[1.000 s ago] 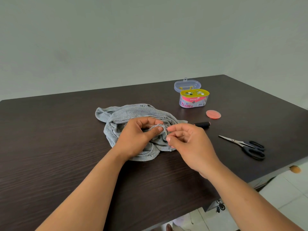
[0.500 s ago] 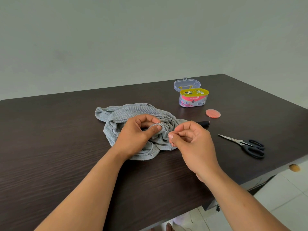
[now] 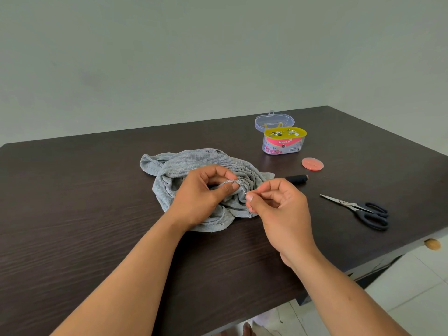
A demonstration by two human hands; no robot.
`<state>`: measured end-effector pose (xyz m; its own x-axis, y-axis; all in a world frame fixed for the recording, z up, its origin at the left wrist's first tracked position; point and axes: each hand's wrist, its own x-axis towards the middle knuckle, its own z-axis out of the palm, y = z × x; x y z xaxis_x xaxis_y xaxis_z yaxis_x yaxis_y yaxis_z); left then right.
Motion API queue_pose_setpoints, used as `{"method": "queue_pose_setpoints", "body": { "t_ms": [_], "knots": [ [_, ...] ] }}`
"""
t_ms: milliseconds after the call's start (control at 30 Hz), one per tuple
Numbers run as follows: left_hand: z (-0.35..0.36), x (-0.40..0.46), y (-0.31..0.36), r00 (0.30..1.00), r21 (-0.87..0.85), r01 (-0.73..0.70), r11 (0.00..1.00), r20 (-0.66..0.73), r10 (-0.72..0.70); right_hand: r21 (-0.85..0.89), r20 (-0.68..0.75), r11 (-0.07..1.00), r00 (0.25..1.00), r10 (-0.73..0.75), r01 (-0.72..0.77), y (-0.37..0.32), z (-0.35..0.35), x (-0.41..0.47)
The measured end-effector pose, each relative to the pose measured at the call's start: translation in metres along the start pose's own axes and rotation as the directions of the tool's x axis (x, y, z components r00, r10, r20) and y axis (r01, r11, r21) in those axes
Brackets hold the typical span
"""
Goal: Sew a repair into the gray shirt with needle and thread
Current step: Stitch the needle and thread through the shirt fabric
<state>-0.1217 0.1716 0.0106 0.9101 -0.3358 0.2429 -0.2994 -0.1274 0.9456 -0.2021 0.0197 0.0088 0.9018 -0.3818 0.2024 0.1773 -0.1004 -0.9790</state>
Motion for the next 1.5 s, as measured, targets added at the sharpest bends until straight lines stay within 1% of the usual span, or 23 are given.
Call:
{"method": "queue_pose_setpoints", "body": {
  "t_ms": [233, 333, 600, 967, 1033, 1200, 1500],
  "knots": [
    [0.001, 0.002, -0.002, 1.000, -0.019, 0.002, 1.000, -0.001, -0.002, 0.244, -0.001, 0.966, 0.996, 0.094, -0.091, 0.004, 0.008, 0.000],
    [0.000, 0.003, -0.003, 1.000, -0.018, 0.008, 1.000, 0.005, -0.007, 0.287, 0.011, 0.951, 0.994, 0.113, -0.112, 0.004, 0.009, 0.002],
    [-0.001, 0.001, -0.003, 0.999, 0.011, -0.044, 0.999, 0.010, 0.044, 0.251, 0.001, 0.962, 0.994, 0.112, -0.108, 0.005, 0.010, 0.004],
    [-0.001, 0.000, -0.004, 0.989, 0.086, -0.079, 0.993, 0.134, 0.067, 0.278, -0.020, 0.954, 0.992, 0.124, -0.114, 0.006, 0.009, 0.005],
    [-0.001, 0.000, -0.005, 0.990, 0.080, -0.082, 0.993, 0.123, 0.071, 0.274, -0.021, 0.955, 0.992, 0.123, -0.113, 0.006, 0.009, 0.005],
    [0.000, -0.001, -0.002, 0.998, 0.050, -0.055, 0.997, 0.017, 0.054, 0.195, 0.023, 0.975, 0.994, 0.104, -0.106, 0.008, 0.009, 0.002],
    [-0.002, -0.004, 0.001, 0.999, 0.025, -0.030, 0.999, 0.023, 0.029, 0.108, -0.037, 0.993, 0.998, 0.048, -0.044, 0.012, 0.010, -0.002]
  ]
}}
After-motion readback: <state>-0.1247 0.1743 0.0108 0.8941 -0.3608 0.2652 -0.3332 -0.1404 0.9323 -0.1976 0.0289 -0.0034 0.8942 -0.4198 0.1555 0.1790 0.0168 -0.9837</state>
